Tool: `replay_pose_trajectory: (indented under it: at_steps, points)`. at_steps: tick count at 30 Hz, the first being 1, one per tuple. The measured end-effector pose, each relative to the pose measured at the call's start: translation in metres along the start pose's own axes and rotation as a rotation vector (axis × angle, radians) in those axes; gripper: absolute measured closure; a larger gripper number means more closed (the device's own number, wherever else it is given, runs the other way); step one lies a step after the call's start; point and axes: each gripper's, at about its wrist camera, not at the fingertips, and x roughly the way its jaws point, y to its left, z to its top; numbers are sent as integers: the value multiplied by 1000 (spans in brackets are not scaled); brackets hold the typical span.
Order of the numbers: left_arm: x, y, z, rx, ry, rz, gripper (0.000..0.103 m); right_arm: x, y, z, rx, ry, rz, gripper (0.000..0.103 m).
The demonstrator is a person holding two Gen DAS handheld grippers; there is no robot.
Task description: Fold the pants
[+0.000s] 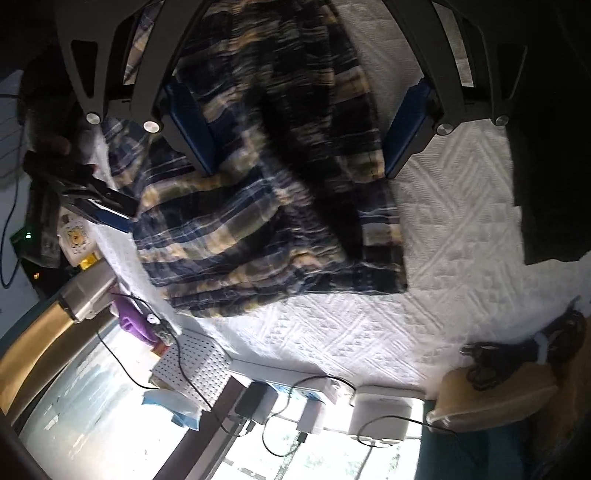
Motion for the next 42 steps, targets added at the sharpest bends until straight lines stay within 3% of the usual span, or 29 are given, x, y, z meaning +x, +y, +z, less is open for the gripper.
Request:
replay_pose_trajectory:
  at_steps: [5, 9, 15, 17, 18, 21, 25, 26, 28, 33, 42]
  points:
    - [5, -17, -3, 46, 53, -88, 16, 3, 3, 3, -8, -17, 26, 12]
    - [12, -31, -5, 131, 41, -31, 16, 7, 7, 6, -19, -21, 71, 12]
    - [13, -32, 0, 119, 13, -29, 16, 16, 25, 11, -46, -18, 174, 12]
    - [13, -32, 0, 115, -1, -20, 19, 20, 36, 13, -74, -18, 195, 21]
    - [13, -33, -1, 119, -10, -7, 21, 22, 40, 13, -72, -17, 216, 31]
    - [14, -34, -2, 116, -28, 12, 31, 27, 48, 16, -73, -17, 220, 31]
    - [16, -35, -2, 120, -41, 9, 54, 28, 50, 17, -71, -17, 226, 33]
    - [16, -36, -3, 123, -42, 9, 63, 28, 51, 17, -72, -18, 225, 36]
    - [16, -39, -5, 135, -46, 11, 68, 27, 50, 16, -73, -19, 229, 53]
    - [9, -48, -7, 173, -69, 25, 73, 23, 59, 13, -96, -33, 229, 72]
    - [-15, -55, -12, 174, -110, 8, 73, -4, 73, 10, -94, -101, 255, 76]
